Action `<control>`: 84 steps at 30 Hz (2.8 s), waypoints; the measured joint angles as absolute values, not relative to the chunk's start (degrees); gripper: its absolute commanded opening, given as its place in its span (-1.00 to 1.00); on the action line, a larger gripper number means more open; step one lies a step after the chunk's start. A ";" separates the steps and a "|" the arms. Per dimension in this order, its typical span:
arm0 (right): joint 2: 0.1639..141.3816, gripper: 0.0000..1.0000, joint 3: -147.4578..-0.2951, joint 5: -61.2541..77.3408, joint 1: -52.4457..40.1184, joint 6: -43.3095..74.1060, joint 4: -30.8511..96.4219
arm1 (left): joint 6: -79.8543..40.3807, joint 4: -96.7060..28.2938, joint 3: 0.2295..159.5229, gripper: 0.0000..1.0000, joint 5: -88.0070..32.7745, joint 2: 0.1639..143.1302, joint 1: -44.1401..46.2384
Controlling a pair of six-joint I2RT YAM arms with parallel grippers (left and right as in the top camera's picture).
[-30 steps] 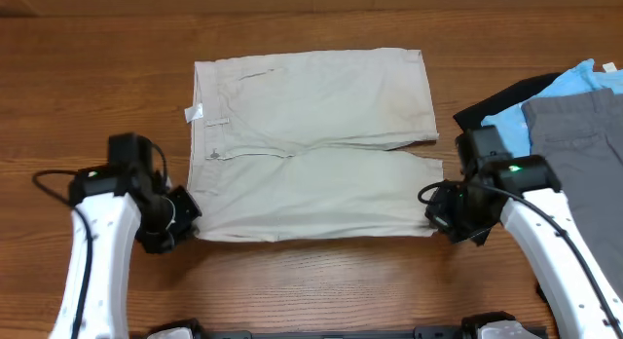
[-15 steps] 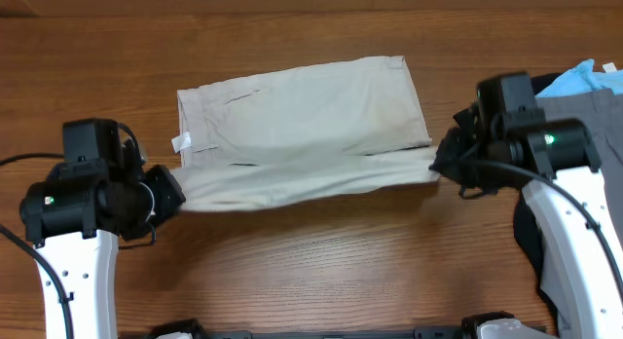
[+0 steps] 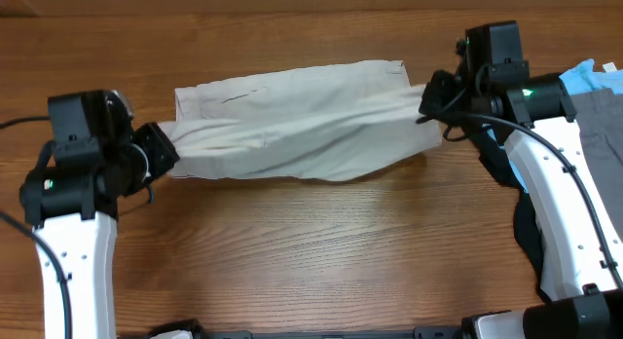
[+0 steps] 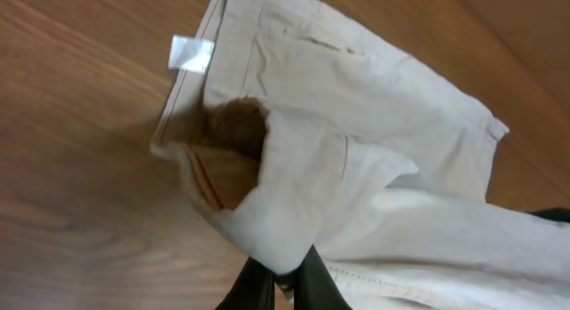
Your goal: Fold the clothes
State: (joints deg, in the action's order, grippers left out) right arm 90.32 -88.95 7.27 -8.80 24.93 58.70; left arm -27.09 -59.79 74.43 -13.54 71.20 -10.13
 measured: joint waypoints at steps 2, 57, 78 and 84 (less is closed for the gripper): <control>90.45 -0.93 -88.95 7.25 -8.82 24.58 55.81 | -27.31 -58.04 74.46 -0.92 -13.54 72.95 -10.13; 115.46 -0.92 -100.68 14.46 -8.34 18.85 39.05 | -20.95 -33.19 85.73 -0.92 -12.43 98.52 -4.25; 114.91 -0.92 -79.77 16.45 -8.40 17.93 41.69 | -19.46 -26.39 85.86 -0.89 -4.80 120.05 -0.12; 114.15 -0.92 -71.64 13.28 -8.23 18.04 36.67 | -19.27 -22.90 85.84 -0.71 -4.45 122.19 -0.12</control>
